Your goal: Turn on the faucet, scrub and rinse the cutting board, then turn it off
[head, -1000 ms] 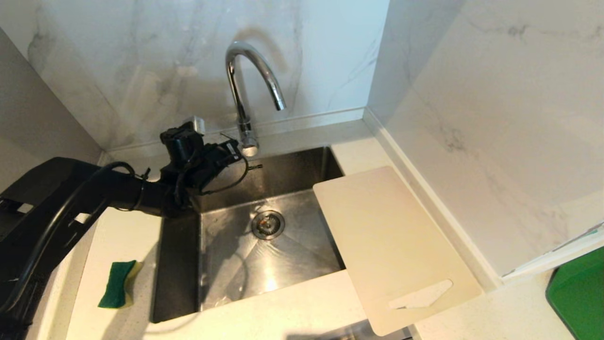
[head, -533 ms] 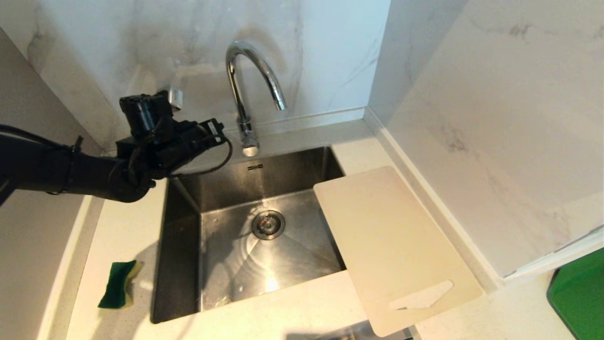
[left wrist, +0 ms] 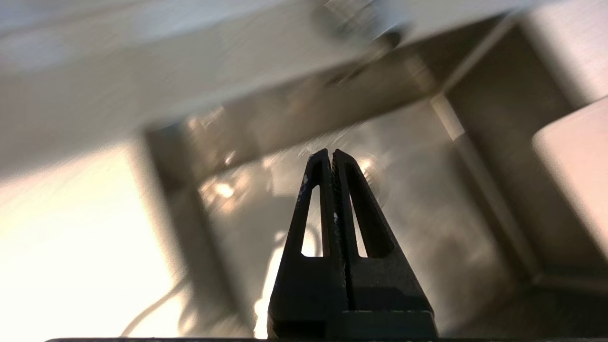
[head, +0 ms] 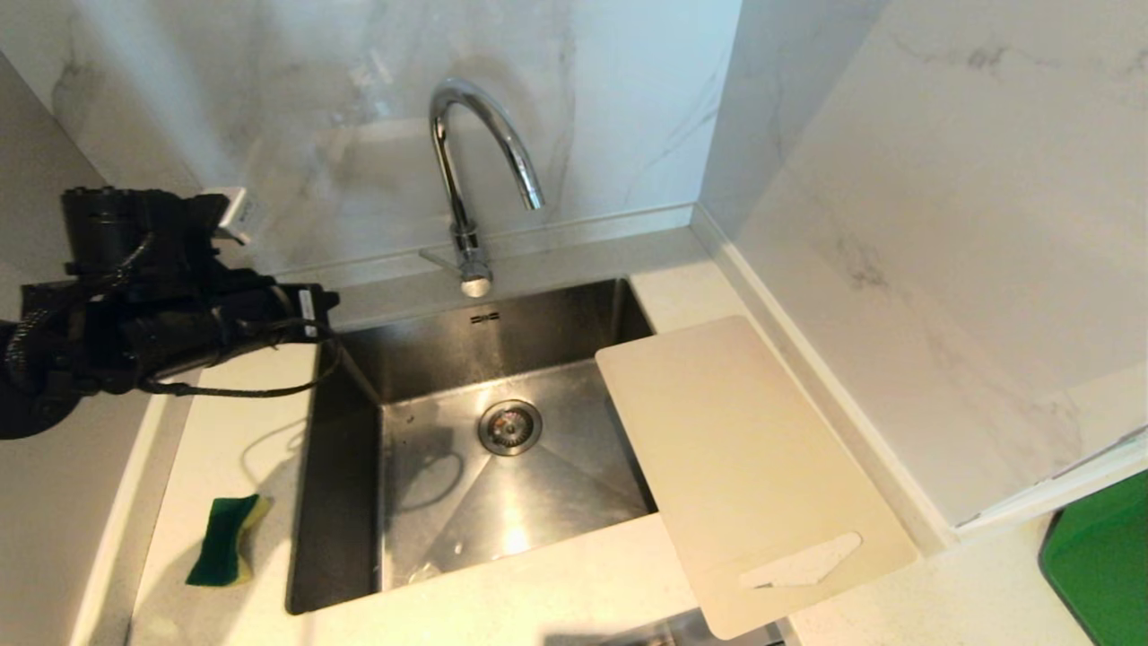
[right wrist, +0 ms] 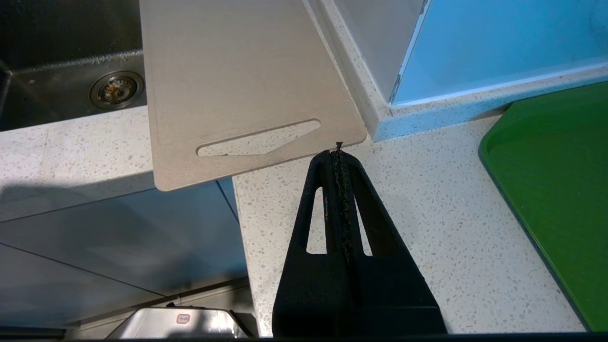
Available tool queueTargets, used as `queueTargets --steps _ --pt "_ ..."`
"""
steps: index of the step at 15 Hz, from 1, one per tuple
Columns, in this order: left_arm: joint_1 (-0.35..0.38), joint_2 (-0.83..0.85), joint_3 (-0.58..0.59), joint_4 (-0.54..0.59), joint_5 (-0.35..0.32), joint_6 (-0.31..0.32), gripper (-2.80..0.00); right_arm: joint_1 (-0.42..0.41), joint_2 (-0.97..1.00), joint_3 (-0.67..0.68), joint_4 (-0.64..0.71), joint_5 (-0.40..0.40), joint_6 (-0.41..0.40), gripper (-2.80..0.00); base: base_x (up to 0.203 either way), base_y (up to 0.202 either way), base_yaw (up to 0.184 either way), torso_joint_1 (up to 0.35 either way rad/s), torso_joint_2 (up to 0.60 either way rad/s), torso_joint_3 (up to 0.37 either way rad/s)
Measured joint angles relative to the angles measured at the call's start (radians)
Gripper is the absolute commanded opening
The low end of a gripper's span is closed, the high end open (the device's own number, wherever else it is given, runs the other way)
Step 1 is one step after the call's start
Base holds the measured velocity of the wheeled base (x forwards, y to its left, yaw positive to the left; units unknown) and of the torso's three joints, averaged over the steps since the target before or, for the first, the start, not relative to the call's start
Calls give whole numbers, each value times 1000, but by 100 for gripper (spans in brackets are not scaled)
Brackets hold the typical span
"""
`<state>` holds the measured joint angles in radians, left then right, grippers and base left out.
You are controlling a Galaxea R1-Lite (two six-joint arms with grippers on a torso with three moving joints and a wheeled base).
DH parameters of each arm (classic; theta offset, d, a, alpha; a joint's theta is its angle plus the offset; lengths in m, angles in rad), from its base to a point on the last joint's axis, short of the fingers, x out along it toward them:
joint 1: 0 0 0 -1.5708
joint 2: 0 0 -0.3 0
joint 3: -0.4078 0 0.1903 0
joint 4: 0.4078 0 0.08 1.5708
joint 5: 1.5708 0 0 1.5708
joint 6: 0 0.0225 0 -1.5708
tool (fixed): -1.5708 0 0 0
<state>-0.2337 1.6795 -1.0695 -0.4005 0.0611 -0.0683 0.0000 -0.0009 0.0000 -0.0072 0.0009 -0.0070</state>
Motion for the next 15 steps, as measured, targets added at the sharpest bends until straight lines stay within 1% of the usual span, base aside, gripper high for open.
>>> queueTargets --steps 4,6,13,15 --pt "126 -191 178 140 -14 8 -280 0 0 0 0 0 0 -280 0 0 0 0 0 0" --pt "180 -271 268 179 -35 8 -280 0 0 0 0 0 0 -280 0 0 0 0 0 0" --pt "226 -563 500 188 -47 15 -280 0 0 0 0 1 0 -280 0 0 0 0 0 0" --pt "260 -629 566 174 -40 3 -280 0 0 0 0 1 0 -280 0 0 0 0 0 0"
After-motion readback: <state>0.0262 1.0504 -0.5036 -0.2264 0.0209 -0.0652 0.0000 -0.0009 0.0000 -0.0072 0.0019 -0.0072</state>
